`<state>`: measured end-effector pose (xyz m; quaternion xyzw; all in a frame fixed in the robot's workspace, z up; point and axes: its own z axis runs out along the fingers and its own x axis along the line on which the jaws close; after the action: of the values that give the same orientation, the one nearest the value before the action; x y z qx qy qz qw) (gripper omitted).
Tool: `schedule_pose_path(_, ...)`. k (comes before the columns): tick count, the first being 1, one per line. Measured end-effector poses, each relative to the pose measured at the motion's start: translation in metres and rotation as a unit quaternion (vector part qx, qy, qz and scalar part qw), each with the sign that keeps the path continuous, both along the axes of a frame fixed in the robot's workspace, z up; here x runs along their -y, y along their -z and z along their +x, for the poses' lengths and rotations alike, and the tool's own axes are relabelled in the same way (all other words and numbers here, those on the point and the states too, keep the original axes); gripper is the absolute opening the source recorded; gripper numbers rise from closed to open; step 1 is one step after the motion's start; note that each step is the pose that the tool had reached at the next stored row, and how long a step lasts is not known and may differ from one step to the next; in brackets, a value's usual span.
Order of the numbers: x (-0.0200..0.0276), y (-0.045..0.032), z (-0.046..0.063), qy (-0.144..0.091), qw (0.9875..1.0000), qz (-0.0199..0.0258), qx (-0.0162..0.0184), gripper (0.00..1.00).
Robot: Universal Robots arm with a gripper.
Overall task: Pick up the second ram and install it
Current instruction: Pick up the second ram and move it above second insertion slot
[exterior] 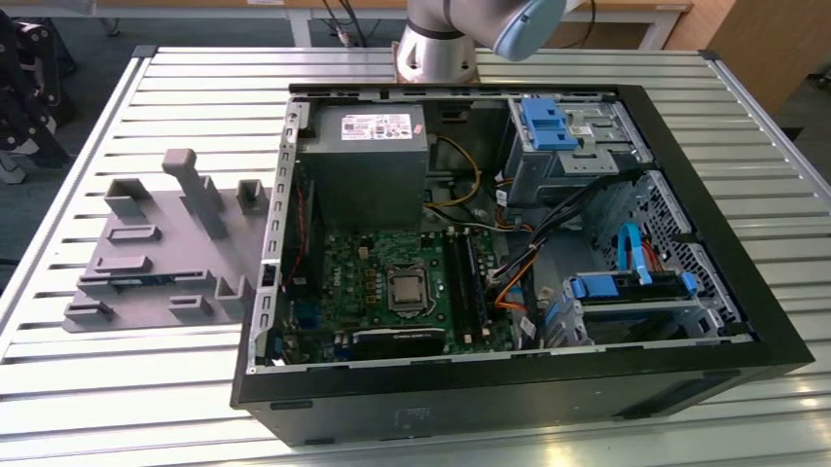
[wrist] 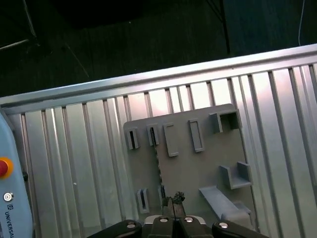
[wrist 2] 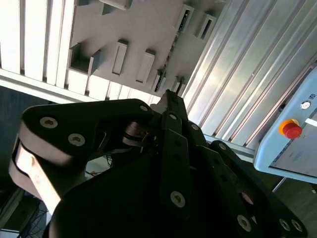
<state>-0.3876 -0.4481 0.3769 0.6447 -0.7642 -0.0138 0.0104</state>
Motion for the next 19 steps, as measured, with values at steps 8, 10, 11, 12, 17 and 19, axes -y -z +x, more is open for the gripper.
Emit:
schedule_pose_path(8,0.0001,0.0050,0.0000,-0.059,0.9983,0.0042,0.0004,0.11)
schedule_pose_path(10,0.0000,0.0055,0.0000,-0.062,0.9979,0.0163,0.0012,0.11)
schedule_pose_path(11,0.0001,0.0057,0.0000,-0.063,0.9977,0.0252,0.0018,0.11)
schedule_pose_path(12,0.0002,0.0060,0.0000,-0.063,0.9975,0.0305,0.0021,0.11)
schedule_pose_path(17,0.0002,0.0078,0.0001,-0.063,0.9975,0.0323,-0.0095,0.11)
schedule_pose_path(19,0.0001,0.0089,-0.0001,-0.062,0.9974,0.0326,-0.0159,0.11)
